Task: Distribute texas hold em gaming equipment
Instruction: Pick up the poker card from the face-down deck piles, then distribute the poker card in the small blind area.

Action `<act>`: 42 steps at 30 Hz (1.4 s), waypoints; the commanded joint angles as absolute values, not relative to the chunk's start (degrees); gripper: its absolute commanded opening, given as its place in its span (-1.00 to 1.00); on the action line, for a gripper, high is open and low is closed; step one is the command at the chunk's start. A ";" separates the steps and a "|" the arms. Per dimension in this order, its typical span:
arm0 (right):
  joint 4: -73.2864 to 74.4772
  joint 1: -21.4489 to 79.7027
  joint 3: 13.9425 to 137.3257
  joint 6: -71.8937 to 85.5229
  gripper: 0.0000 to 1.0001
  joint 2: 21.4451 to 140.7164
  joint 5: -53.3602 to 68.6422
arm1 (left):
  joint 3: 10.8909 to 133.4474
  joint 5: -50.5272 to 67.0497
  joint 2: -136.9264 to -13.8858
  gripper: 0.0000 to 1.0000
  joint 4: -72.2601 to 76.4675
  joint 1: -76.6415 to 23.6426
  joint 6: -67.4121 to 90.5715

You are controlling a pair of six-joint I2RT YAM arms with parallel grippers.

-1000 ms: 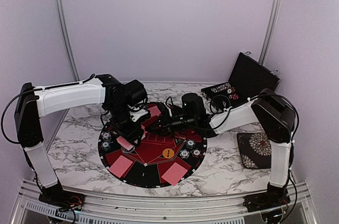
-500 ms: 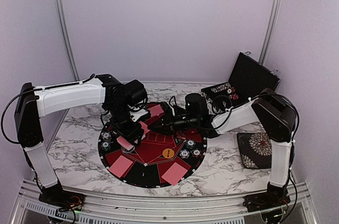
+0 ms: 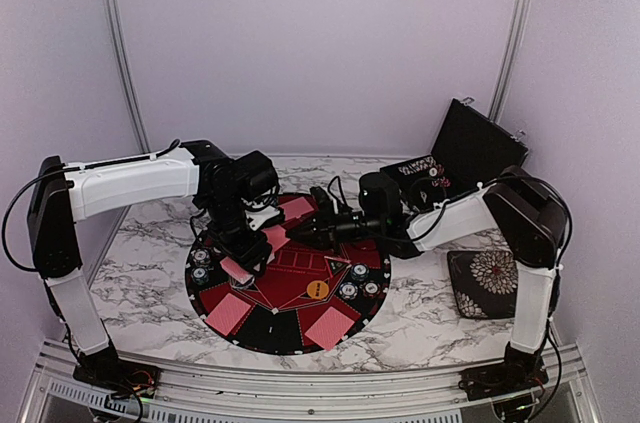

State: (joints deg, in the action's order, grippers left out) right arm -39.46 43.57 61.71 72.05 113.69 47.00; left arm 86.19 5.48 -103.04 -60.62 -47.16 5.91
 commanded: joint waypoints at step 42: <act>-32.56 29.85 65.69 61.68 -1.00 116.17 44.20 | 85.37 4.23 -100.60 -0.08 -61.00 -46.04 5.71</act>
